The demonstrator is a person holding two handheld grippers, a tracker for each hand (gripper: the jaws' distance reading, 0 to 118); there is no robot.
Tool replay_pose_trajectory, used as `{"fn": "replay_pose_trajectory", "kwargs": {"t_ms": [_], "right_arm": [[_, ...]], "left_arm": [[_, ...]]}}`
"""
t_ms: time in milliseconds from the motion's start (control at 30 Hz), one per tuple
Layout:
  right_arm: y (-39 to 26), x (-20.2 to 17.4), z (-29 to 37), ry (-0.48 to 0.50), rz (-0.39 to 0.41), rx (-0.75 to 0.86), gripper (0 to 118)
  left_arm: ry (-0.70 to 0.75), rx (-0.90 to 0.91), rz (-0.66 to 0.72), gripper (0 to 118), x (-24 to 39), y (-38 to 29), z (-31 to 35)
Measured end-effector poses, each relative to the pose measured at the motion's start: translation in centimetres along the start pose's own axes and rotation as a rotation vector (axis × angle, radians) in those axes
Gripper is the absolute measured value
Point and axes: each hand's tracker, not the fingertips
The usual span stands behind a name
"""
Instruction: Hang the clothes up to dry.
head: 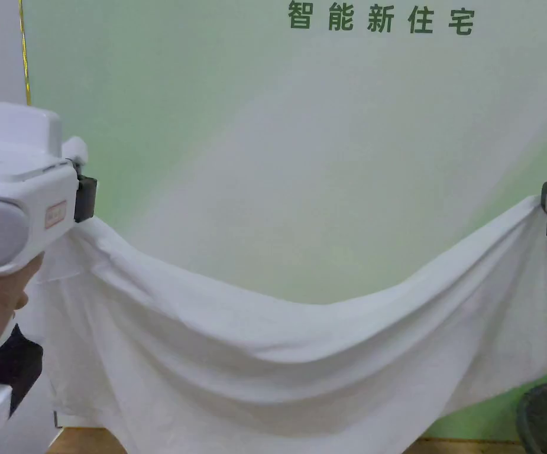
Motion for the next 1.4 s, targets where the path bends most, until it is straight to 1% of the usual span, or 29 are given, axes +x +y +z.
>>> {"fn": "replay_pose_trajectory", "kwargs": {"t_ms": [100,133,200,233,333,400,467,500,600,667,733,800,867,967,1000,1033,1067,1100,1133,1167,1200,1233,1267,1333,1400], "right_arm": [[-2.6,0.8,3.5,0.017,-0.038,-0.026,2],[-3.6,1.0,4.8,0.018,-0.034,-0.036,2],[-5.5,1.4,6.8,0.019,-0.029,-0.082,2],[-6.6,1.6,8.1,0.021,-0.038,-0.098,2],[-10.1,2.2,11.2,0.035,-0.08,-0.179,2],[-12.2,2.5,13.2,0.041,-0.099,-0.23,2],[-14.3,2.6,15.0,0.047,-0.101,-0.257,2],[-15.2,2.5,16.0,0.056,-0.088,-0.287,2],[-17.4,2.8,17.9,0.061,-0.08,-0.343,2],[-18.7,2.7,18.8,0.051,-0.041,-0.382,2],[-20.1,2.9,19.6,0.057,-0.043,-0.416,2],[-21.5,3.2,20.0,0.062,-0.026,-0.468,2],[-22.8,3.4,20.5,0.058,-0.009,-0.495,2],[-24.3,3.6,21.1,0.078,-0.001,-0.538,4],[-24.7,3.7,21.2,0.077,0.007,-0.549,7],[-25.0,3.8,21.3,0.086,0.011,-0.564,12],[-25.2,3.8,21.4,0.093,0.017,-0.586,26],[-25.3,3.8,21.4,0.103,0.022,-0.593,45],[-25.2,3.7,21.3,0.121,0.026,-0.596,67],[-25.0,3.4,21.4,0.144,0.039,-0.586,88],[-24.4,3.0,21.5,0.172,0.058,-0.549,99],[-23.6,2.3,21.6,0.194,0.076,-0.517,102],[-22.8,1.5,21.6,0.228,0.094,-0.489,102],[-21.3,-1.0,21.7,0.331,0.134,-0.43,102],[-20.7,-4.2,21.5,0.468,0.173,-0.424,102]], "left_arm": [[-0.01,-0.017,-0.004,9,-0.1,-2.6,4.3],[-0.033,-0.024,-0.002,9,-0.2,-3.6,5.8],[-0.072,-0.086,-0.048,9,0.2,-5.6,8.6],[-0.088,-0.116,-0.026,9,0.4,-6.7,9.9],[-0.141,-0.203,-0.064,9,1.1,-10.9,13.6],[-0.177,-0.272,-0.059,9,1.2,-13.4,15.4],[-0.221,-0.323,-0.06,9,1.4,-16.1,17.4],[-0.218,-0.351,-0.064,9,1.7,-17.2,18.1],[-0.292,-0.456,-0.083,9,2.6,-20.3,20.2],[-0.349,-0.526,-0.094,9,3.4,-22.4,21.1],[-0.386,-0.584,-0.124,9,4.4,-24.2,22.1],[-0.395,-0.615,-0.111,9,5.0,-25.4,22.8],[-0.439,-0.653,-0.126,10,5.4,-26.3,23.6],[-0.421,-0.71,-0.109,13,5.3,-27.9,23.5],[-0.429,-0.743,-0.079,21,5.0,-28.4,23.6],[-0.438,-0.759,-0.049,37,4.7,-28.6,23.4],[-0.438,-0.764,-0.021,66,4.4,-28.5,23.3],[-0.445,-0.761,-0.007,83,4.1,-28.2,23.2],[-0.461,-0.737,0.003,92,3.6,-27.5,23.2],[-0.465,-0.701,0.019,94,3.2,-26.5,23.2],[-0.454,-0.671,0.022,94,2.8,-25.5,23.1],[-0.435,-0.635,0.023,94,2.4,-24.4,22.9],[-0.412,-0.594,0.022,94,2.1,-23.5,22.7],[-0.363,-0.511,0.015,94,1.6,-22.2,22.1],[-0.33,-0.485,0.009,94,1.9,-22.0,21.3]]}}
